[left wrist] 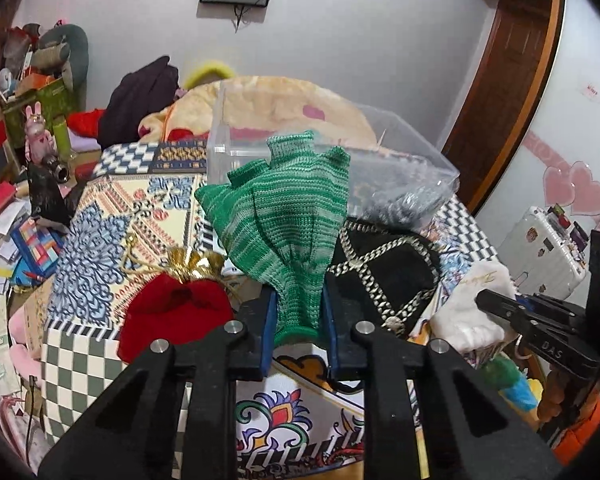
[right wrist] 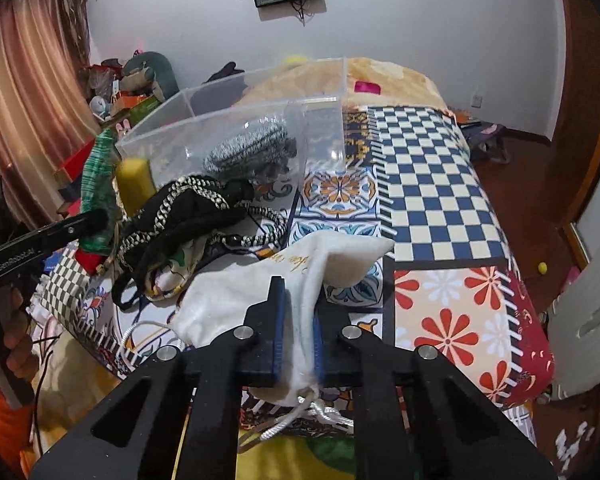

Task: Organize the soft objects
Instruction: 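Grasp the green knitted glove with the left tool while the right tool grasps the white pouch, then carry the glove and white pouch over the clear box and release both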

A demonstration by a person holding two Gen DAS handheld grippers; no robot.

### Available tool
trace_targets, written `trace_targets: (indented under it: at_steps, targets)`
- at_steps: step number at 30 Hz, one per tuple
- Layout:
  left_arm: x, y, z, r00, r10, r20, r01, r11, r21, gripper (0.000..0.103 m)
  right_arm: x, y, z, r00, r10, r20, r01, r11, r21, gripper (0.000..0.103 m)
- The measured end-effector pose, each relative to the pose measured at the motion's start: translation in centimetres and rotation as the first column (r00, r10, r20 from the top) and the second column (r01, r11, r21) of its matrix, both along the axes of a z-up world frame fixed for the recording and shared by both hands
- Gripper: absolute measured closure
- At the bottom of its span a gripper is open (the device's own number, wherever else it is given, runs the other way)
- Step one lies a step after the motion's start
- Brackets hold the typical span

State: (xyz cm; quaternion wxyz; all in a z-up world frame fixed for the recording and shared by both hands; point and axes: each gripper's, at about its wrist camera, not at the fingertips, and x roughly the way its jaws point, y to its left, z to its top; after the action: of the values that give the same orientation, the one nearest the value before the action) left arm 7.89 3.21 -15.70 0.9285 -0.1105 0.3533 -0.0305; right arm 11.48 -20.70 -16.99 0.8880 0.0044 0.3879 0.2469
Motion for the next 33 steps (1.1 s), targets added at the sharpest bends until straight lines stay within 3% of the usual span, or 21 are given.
trace_targets:
  at_steps: [11,16,27,31,33]
  targets:
    - [-1.6,1.1,4.8,0.992,-0.003,0.124,0.002,1.000,0.014,0.085,-0.7,-0.1,4.1,0.991,-0.008,0.136,0.004,0.999,0.034,0.097]
    - [-1.3,1.5,6.5,0.986,0.004,0.167,-0.010,0.999,0.037,0.085,-0.3,-0.7,7.3,0.974,-0.040,0.225,0.016,0.994,0.105,0.097]
    - [1.3,2.5,9.5,0.976,0.003,0.218,-0.014,0.999,0.048,0.085,1.5,1.1,11.9,0.921,-0.070,0.383,0.009,0.987,0.157,0.097]
    - [2.3,2.4,9.2,0.978,0.010,0.208,-0.024,0.998,0.065,0.085,2.5,1.9,10.7,0.933,-0.075,0.351,0.039,0.993,0.108,0.096]
    - [2.4,2.3,8.7,0.980,0.004,0.201,-0.018,0.998,0.068,0.085,2.9,1.7,9.2,0.951,-0.065,0.301,0.047,0.997,0.067,0.083]
